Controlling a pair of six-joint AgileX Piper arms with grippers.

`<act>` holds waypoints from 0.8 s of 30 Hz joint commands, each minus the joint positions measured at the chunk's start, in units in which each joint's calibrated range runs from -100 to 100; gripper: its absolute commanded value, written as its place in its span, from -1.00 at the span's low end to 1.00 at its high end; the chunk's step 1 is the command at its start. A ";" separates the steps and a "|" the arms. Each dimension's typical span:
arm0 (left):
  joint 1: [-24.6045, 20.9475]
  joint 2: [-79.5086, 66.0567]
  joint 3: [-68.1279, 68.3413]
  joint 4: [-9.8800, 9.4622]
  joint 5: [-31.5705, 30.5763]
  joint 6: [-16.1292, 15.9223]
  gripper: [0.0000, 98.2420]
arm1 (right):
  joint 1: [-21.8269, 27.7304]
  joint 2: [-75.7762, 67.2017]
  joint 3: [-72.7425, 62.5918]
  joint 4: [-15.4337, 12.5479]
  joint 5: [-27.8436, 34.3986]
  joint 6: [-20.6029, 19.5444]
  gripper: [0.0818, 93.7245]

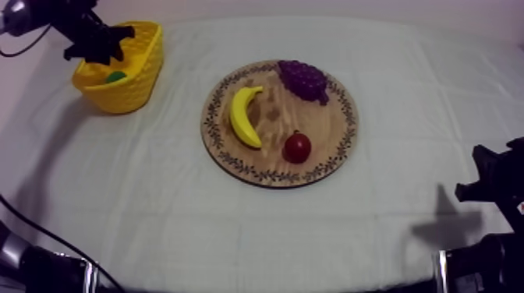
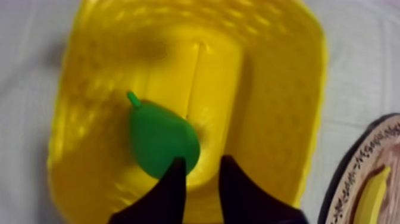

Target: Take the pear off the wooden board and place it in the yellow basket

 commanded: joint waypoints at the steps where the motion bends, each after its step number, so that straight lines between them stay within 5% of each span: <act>1: 0.05 -10.98 6.77 -0.05 -3.21 -2.41 -0.90 | -0.01 -0.02 0.04 0.00 -0.03 -0.03 -0.99; 7: 0.80 -34.93 28.56 -1.59 -14.65 -5.43 -0.99 | -0.01 -0.02 0.04 0.00 -0.03 -0.03 -0.99; 15: 0.33 -68.72 60.17 -5.42 -25.54 -3.13 -1.00 | -0.01 -0.02 0.04 0.00 -0.03 -0.02 -0.99; 24: -1.46 -102.35 82.07 -5.62 -21.62 -0.85 -1.00 | -0.01 -0.02 0.04 0.00 -0.03 -0.01 -0.99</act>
